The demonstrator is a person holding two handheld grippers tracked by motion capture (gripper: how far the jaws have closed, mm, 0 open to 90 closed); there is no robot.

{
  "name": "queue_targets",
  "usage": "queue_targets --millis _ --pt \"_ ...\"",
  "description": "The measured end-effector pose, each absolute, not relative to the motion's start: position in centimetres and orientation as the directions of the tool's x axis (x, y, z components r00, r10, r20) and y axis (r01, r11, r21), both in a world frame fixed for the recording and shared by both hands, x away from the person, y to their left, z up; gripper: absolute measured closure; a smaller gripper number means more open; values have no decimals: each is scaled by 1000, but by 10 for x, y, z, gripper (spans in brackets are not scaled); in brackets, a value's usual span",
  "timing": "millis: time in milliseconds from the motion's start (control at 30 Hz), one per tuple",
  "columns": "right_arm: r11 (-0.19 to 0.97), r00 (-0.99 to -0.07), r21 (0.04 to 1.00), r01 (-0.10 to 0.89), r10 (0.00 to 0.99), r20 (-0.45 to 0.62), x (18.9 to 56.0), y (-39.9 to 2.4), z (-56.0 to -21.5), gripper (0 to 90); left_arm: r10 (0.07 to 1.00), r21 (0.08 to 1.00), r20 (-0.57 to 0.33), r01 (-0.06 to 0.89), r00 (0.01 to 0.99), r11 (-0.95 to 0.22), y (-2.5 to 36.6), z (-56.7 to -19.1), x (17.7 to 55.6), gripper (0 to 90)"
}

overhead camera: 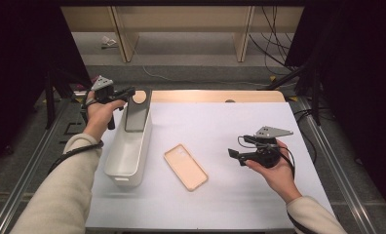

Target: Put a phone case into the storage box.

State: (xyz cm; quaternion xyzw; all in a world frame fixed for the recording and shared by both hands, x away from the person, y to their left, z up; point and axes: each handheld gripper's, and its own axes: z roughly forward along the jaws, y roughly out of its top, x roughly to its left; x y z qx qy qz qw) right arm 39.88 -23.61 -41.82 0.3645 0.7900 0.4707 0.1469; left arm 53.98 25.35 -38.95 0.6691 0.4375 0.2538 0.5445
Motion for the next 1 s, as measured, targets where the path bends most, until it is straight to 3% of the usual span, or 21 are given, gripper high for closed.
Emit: queue_targets --millis 1000 --pt "295 -695 850 436 710 110 399 -236 -418 168 868 941 -145 337 475 -27 257 -394 544 800"
